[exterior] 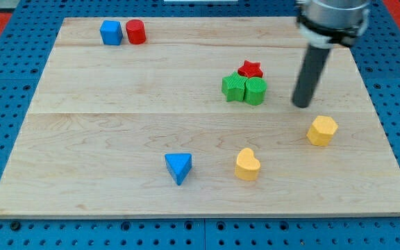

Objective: Slide the yellow hexagon closer to the green circle

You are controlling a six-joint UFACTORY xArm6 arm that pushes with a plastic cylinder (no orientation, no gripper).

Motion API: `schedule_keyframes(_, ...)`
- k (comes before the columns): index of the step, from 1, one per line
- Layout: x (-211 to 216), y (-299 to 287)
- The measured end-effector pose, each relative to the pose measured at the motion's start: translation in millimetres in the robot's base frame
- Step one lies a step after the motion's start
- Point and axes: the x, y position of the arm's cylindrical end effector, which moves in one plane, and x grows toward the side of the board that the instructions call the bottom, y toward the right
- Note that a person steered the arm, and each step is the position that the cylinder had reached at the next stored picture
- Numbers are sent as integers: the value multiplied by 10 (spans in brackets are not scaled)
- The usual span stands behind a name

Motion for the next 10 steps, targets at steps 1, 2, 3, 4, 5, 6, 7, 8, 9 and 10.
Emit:
schedule_keyframes(1, 330, 586)
schedule_keyframes(2, 886, 900)
schedule_keyframes(3, 1039, 339)
schedule_keyframes(4, 932, -573)
schedule_keyframes(5, 760, -929)
schedule_keyframes(6, 1092, -713)
schedule_keyframes(7, 1170, -73)
schedule_keyframes(8, 936, 194)
schedule_keyframes(9, 595, 27)
schedule_keyframes(10, 329, -154)
